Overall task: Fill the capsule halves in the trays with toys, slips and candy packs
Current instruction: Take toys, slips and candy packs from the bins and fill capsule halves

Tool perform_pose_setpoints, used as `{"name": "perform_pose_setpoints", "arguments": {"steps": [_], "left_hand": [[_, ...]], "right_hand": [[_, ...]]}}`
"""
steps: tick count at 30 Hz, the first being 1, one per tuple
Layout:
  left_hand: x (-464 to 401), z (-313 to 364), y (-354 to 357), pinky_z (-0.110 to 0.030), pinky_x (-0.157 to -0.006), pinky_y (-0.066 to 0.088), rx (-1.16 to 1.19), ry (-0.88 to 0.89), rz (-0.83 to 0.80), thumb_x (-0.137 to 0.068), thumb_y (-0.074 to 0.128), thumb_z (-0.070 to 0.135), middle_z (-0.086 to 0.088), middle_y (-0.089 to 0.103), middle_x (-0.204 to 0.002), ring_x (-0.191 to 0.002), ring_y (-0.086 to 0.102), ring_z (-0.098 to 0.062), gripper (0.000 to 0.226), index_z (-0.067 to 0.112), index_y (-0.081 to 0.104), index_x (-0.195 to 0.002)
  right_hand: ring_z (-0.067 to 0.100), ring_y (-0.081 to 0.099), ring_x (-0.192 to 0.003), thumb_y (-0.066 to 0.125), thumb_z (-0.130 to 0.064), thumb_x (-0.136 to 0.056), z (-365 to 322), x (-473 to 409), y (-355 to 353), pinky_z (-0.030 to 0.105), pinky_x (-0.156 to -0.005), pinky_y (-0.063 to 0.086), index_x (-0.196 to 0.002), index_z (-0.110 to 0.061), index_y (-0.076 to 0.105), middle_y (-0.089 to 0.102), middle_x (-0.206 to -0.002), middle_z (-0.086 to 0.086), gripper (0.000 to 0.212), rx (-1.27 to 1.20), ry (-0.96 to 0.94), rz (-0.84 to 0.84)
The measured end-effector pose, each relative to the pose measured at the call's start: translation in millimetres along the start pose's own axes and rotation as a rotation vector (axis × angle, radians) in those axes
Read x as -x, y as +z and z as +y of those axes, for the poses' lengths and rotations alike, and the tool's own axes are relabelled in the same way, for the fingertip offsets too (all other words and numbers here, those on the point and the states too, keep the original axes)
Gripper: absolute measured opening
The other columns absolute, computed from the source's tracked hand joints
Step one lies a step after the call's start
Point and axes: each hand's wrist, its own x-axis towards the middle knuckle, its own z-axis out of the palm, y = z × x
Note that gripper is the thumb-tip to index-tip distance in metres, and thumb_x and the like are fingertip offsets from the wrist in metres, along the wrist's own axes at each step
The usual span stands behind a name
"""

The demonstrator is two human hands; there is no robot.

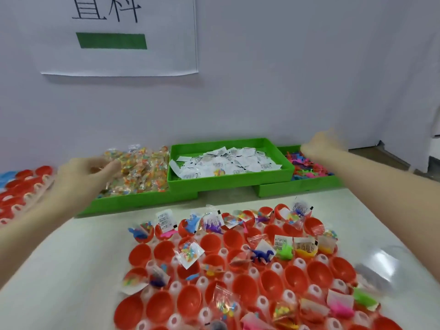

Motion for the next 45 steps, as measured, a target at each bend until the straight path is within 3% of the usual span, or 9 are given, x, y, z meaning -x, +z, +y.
{"name": "perform_pose_setpoints", "arguments": {"steps": [8,15,23,26,30,34,39,42,45], "left_hand": [[-49,-24,56,-0.042,-0.082,0.045,-0.426,-0.055,-0.117,-0.088,0.047,0.05,-0.021,0.059,-0.11,-0.101,0.053,-0.035,0.052,0.004,0.061,-0.11],[-45,-31,59,-0.041,-0.072,0.047,-0.251,-0.062,0.167,-0.083,0.059,0.048,-0.022,0.064,-0.092,-0.089,0.057,-0.04,0.042,0.008,0.072,-0.089],[-37,-37,51,-0.034,-0.052,0.026,-0.148,-0.007,0.249,-0.094,0.05,0.032,-0.011,0.036,-0.041,-0.05,0.036,-0.029,0.051,0.004,0.049,-0.051],[-37,-40,50,-0.036,-0.057,0.031,-0.122,0.019,0.271,-0.094,0.049,0.029,-0.015,0.043,-0.047,-0.053,0.042,-0.031,0.047,-0.004,0.059,-0.063],[-36,-38,51,-0.036,-0.057,0.033,-0.181,0.013,0.323,-0.095,0.048,0.031,-0.015,0.053,-0.056,-0.068,0.053,-0.038,0.042,0.001,0.062,-0.07],[-37,-35,52,-0.042,-0.086,0.042,-0.198,0.052,0.276,-0.094,0.05,0.032,-0.011,0.059,-0.126,-0.114,0.051,-0.036,0.035,0.005,0.069,-0.107],[-37,-38,51,-0.041,-0.083,0.041,-0.188,0.096,0.339,-0.094,0.049,0.03,-0.016,0.063,-0.116,-0.107,0.054,-0.036,0.038,0.0,0.069,-0.104],[-39,-38,50,-0.04,-0.067,0.035,-0.2,0.08,0.37,-0.097,0.044,0.028,-0.027,0.064,-0.091,-0.085,0.055,-0.04,0.042,-0.008,0.066,-0.091],[-40,-34,51,-0.038,-0.062,0.033,-0.235,0.06,0.353,-0.098,0.04,0.03,-0.028,0.062,-0.082,-0.077,0.054,-0.04,0.044,-0.006,0.064,-0.089]], "right_hand": [[0.028,0.056,-0.104,0.062,-0.024,-0.085,30,-11,33,0.032,-0.087,0.044,-0.113,-0.003,0.061,0.061,-0.118,0.013,0.035,0.283,-0.067,-0.263],[0.031,0.061,-0.084,0.07,-0.01,-0.078,28,-14,28,0.037,-0.072,0.048,-0.088,0.009,0.063,0.066,-0.094,0.022,0.022,0.218,-0.139,-0.137],[0.041,0.054,-0.101,0.055,-0.006,-0.086,30,-9,24,0.04,-0.082,0.043,-0.113,0.005,0.055,0.057,-0.111,0.027,0.029,0.256,-0.125,0.106],[0.042,0.049,-0.102,0.045,-0.002,-0.091,21,-12,18,0.033,-0.073,0.035,-0.108,0.01,0.052,0.045,-0.119,0.03,0.023,0.189,-0.109,0.144],[0.02,0.035,-0.059,0.036,0.004,-0.089,8,-14,12,0.028,-0.052,0.017,-0.056,-0.003,0.037,0.042,-0.069,0.011,0.034,0.123,-0.075,0.077],[0.026,0.041,-0.063,0.044,0.004,-0.088,11,-12,12,0.026,-0.049,0.028,-0.053,-0.003,0.033,0.036,-0.057,0.01,0.038,0.116,-0.01,0.015],[0.037,0.051,-0.095,0.048,0.005,-0.088,15,-6,14,0.036,-0.071,0.038,-0.085,0.006,0.047,0.052,-0.1,0.029,0.003,0.13,-0.038,0.031],[0.04,0.049,-0.109,0.043,0.007,-0.087,7,-5,12,0.042,-0.088,0.04,-0.119,0.003,0.051,0.055,-0.117,0.028,0.034,0.098,-0.244,0.18],[0.032,0.052,-0.104,0.042,-0.006,-0.091,-24,2,14,0.035,-0.082,0.038,-0.112,-0.001,0.057,0.058,-0.118,0.022,0.026,0.016,-0.444,0.048]]}}
